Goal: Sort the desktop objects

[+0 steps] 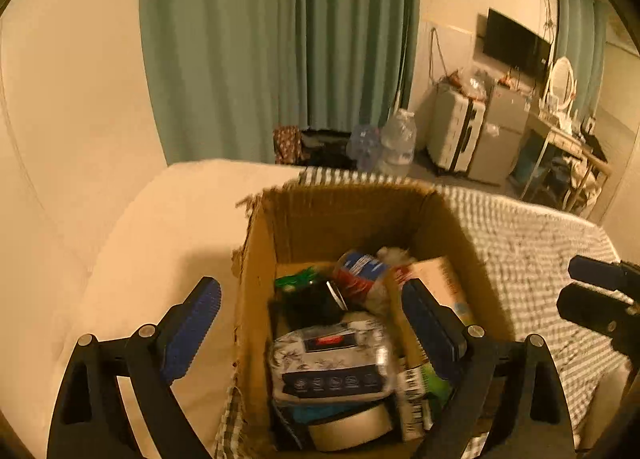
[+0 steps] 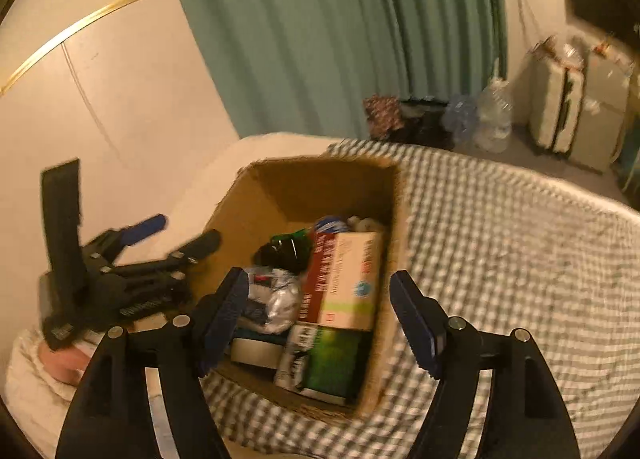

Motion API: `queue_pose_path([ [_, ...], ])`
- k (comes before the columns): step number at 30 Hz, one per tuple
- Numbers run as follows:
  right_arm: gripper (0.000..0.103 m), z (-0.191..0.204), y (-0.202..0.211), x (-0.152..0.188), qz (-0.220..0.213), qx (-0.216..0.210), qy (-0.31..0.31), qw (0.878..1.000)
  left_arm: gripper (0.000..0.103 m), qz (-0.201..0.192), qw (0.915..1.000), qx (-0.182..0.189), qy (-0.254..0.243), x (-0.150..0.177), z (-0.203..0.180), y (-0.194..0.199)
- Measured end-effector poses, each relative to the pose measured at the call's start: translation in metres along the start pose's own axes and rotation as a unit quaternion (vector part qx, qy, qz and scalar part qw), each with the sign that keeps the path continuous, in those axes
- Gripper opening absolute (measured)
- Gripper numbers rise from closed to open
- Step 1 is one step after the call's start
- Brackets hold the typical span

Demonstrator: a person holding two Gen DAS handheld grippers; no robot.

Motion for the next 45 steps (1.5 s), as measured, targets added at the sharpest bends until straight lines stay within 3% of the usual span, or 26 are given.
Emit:
queue_pose_path([
  [6,0.087,-0.01,0.069,-0.014,-0.064,0.054,0.02,0.996,0.103,-0.094,0.9952,-0.003,-0.026,-0.035,-0.045,0.081],
  [9,0.1,-0.017,0.112,-0.023,-0.11,0.087,0.028,0.99,0.103,-0.12,0.992,0.007,-0.039,-0.044,-0.07,0.112],
  [11,0.103,-0.023,0.136,-0.023,-0.132,0.1,0.026,0.986,0.103,-0.131,0.9901,0.014,-0.049,-0.043,-0.086,0.125],
  [15,0.103,-0.051,0.155,-0.006,-0.139,0.132,-0.013,0.981,0.103,-0.112,0.9929,0.002,-0.04,-0.016,-0.108,0.124],
  [18,0.103,-0.072,0.144,0.033,-0.112,0.157,-0.037,0.981,0.103,-0.105,0.9939,-0.011,-0.032,0.019,-0.122,0.11],
  [21,0.102,-0.086,0.134,0.083,-0.101,0.189,-0.055,0.975,0.103,-0.095,0.9953,0.001,-0.02,0.044,-0.133,0.094],
  [24,0.102,-0.096,0.122,0.109,-0.059,0.182,-0.07,0.979,0.103,-0.062,0.998,0.002,-0.013,0.062,-0.141,0.077],
  [27,0.102,-0.106,0.121,0.106,-0.056,0.19,-0.063,0.978,0.103,-0.05,0.9982,-0.003,-0.034,0.073,-0.148,0.071],
  [33,0.102,-0.109,0.125,0.104,-0.071,0.199,-0.076,0.974,0.103,-0.042,0.9987,0.005,-0.027,0.081,-0.148,0.067],
  [36,0.102,-0.101,0.12,0.103,-0.062,0.208,-0.048,0.975,0.103,-0.041,0.9987,0.007,-0.028,0.083,-0.147,0.065],
  [45,0.102,-0.093,0.108,0.106,-0.049,0.206,-0.032,0.977,0.103,-0.032,0.9994,0.009,0.008,0.082,-0.137,0.064],
])
Point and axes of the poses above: each gripper's, at about its wrist camera, not at the fingertips, and y roughly against the way its jaws point, z to its left, x to its underside, the point moved 2 cm from there along -y, roughly the way its jaws point, and after that the axes turned 7 degrees about -z, right-handed, at the moved point
